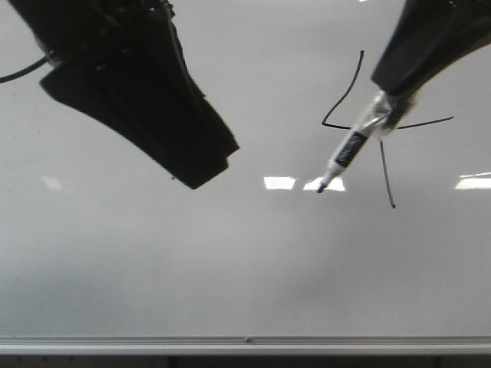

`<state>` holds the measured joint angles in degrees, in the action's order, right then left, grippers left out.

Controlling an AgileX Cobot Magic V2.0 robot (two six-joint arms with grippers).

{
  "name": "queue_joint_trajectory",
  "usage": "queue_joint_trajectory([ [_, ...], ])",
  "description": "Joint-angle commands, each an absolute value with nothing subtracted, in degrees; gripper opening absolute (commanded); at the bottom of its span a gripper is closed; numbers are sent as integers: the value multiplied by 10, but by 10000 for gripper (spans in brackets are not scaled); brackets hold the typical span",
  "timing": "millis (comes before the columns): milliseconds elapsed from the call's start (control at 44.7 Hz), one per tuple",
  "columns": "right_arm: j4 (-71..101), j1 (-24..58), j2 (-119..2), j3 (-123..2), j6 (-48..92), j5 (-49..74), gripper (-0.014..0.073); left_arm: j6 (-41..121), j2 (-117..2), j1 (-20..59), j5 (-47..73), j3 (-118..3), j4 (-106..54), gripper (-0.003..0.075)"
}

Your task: Write number 4 on whiteboard

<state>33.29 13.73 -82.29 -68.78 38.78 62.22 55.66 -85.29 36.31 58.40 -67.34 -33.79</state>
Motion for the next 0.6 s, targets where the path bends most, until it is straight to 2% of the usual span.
queue_joint_trajectory([
  [0,373,184,-802,-717,407,626,-62,584,-830,366,546,-691,-386,685],
  [224,440,256,-802,-725,445,619,-62,623,-830,366,541,-691,-415,568],
  [581,441,257,-777,-725,448,627,-62,623,-830,366,541,-691,-415,405],
])
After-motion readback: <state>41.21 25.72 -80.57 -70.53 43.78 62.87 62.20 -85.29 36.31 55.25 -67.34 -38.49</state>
